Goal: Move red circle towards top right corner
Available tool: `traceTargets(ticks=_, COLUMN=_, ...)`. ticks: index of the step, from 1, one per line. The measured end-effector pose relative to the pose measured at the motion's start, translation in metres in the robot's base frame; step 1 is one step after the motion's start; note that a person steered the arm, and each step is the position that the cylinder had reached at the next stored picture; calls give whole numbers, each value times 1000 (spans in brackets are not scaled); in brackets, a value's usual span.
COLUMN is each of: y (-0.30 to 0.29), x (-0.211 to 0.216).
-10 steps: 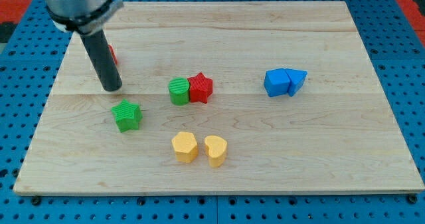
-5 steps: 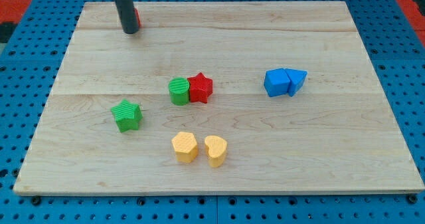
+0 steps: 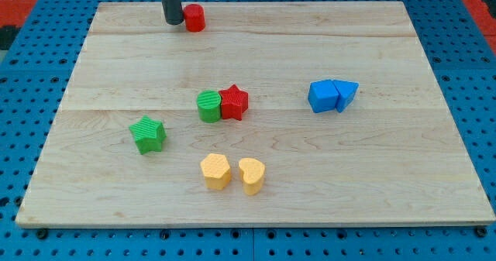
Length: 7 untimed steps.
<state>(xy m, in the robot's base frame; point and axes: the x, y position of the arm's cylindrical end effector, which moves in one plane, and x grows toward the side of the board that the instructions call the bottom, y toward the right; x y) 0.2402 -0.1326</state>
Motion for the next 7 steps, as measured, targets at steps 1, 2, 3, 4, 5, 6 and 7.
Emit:
traceTargets(ticks=1, y=-2, x=0)
traceTargets(ticks=2, y=-3, x=0)
traceTargets(ticks=3, y=66, x=-4)
traceTargets(ticks=4, y=192, x=9)
traceTargets(ticks=5, y=249, x=19)
traceTargets(ticks=6, y=243, x=19)
traceTargets(ticks=7, y=205, x=18)
